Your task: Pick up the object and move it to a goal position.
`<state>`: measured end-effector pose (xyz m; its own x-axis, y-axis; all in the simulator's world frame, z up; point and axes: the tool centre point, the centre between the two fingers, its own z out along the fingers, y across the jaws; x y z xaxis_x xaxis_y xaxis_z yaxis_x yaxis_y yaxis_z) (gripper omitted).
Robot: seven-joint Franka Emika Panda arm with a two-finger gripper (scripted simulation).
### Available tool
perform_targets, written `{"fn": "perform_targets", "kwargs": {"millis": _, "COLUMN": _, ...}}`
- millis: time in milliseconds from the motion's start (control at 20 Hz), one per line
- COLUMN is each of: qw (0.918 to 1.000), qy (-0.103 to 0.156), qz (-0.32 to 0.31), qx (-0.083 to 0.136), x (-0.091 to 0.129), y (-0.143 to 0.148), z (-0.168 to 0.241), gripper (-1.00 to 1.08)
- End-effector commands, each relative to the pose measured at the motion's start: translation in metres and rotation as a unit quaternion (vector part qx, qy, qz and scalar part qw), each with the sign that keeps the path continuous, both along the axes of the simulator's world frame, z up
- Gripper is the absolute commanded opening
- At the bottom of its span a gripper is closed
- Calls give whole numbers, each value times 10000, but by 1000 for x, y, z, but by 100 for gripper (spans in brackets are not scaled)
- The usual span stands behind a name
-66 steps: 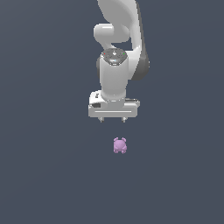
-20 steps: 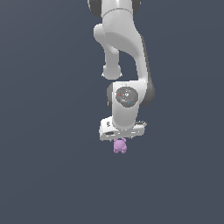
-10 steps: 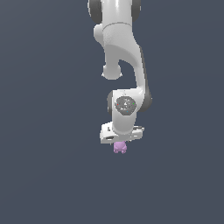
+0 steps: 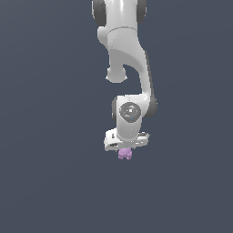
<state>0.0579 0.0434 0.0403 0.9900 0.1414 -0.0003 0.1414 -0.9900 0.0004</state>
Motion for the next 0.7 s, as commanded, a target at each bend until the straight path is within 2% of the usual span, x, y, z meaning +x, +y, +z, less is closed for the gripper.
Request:
{"fn": "perform_targets", "kwargs": {"millis": 0, "qw": 10000, "qy": -1, "qz": 2, "qx": 1, "x": 0, "y": 0, "z": 0, "gripper": -100}}
{"fn": "perform_targets", "kwargs": {"millis": 400, "qw": 10000, "qy": -1, "qz": 2, "qx": 1, "x": 0, "y": -2, "z": 3, "gripper": -100}}
{"fn": "perform_targets", "kwargs": {"millis": 650, "qw": 10000, "qy": -1, "qz": 2, "qx": 1, "x": 0, "y": -17, "z": 20, "gripper": -100}}
